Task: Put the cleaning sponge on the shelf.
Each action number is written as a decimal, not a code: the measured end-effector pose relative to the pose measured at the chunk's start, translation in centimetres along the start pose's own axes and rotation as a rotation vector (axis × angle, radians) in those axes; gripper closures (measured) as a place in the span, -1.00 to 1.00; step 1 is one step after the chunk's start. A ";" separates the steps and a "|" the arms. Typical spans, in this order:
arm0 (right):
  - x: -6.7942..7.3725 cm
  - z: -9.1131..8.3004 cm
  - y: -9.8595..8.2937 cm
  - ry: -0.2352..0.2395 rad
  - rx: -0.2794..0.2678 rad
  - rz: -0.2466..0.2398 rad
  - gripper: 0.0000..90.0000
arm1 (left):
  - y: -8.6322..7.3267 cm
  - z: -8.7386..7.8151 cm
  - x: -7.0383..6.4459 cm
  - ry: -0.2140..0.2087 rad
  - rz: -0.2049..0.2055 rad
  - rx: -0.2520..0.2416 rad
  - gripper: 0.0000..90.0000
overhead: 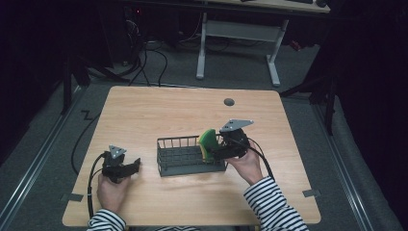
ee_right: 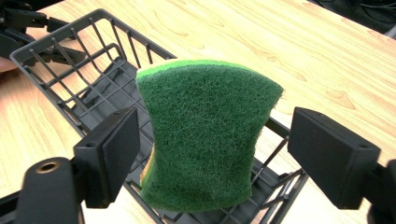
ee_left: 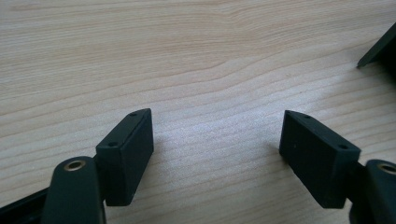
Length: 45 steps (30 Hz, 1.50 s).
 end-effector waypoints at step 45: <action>-2.1 -3.4 -3.3 -0.107 -0.090 0.113 -0.45 | 0.0 0.0 0.0 0.001 0.001 0.000 -0.41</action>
Point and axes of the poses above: each handheld gripper's, and its own axes: z roughly forward along the jaws, y roughly out of its top, x roughly to its left, the point moved 2 cm from there along z, roughly forward along the jaws, and after that the axes turned 9 degrees about -z, right-handed, at the moved point
